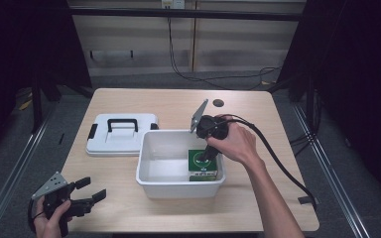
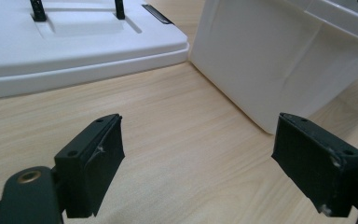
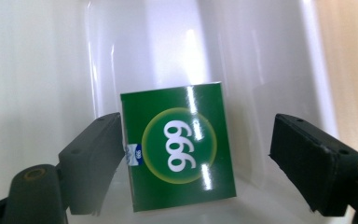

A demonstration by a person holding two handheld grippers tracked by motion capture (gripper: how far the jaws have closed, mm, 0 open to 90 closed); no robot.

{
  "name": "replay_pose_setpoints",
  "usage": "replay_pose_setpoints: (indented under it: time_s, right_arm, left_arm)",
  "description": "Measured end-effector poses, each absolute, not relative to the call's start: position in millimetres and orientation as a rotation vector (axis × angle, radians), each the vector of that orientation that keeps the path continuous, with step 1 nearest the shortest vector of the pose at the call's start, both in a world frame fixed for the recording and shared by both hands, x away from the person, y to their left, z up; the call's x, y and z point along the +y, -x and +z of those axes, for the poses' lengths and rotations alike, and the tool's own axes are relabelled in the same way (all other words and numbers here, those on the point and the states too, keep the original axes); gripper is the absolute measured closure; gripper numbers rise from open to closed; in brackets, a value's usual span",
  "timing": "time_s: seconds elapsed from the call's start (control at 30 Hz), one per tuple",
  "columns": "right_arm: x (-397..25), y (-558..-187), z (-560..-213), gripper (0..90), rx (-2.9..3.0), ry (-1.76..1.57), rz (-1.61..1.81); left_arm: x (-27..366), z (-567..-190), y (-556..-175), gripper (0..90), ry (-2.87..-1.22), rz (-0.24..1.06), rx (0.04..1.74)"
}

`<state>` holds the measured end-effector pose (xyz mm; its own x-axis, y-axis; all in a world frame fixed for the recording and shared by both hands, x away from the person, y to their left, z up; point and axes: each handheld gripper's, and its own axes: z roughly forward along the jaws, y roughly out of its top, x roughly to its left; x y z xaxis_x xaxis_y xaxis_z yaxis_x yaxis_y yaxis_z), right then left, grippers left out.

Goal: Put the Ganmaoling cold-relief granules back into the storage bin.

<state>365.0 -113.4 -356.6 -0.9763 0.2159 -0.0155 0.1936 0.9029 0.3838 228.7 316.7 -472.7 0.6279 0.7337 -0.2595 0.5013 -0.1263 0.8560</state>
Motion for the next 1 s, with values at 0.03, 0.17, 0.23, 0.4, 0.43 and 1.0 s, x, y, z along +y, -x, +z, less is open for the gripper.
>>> replay_pose_setpoints:
  time_s: [0.03,0.17,0.23,0.4,0.43,1.0]
  right_arm:
    - [-115,-365,-355,17.1,2.995,-0.333,0.628]
    - [-122,-364,-349,17.2,2.947,-0.390,0.755]
    - [-125,-362,-347,17.1,2.930,-0.413,0.766]
    - [-140,-357,-340,17.1,2.840,-0.456,0.865]
    - [-143,-356,-340,17.1,2.828,-0.471,0.874]
    - [-191,-331,-336,15.1,2.588,-0.660,1.223]
  left_arm:
    - [317,-473,-229,15.9,-1.782,0.272,1.002]
    - [317,-473,-229,15.8,-1.783,0.270,0.999]
    - [317,-473,-229,15.9,-1.783,0.272,0.999]
    - [317,-473,-229,15.8,-1.788,0.269,1.002]
    - [317,-473,-229,15.9,-1.789,0.269,1.001]
    - [316,-473,-228,15.8,-1.788,0.270,1.006]
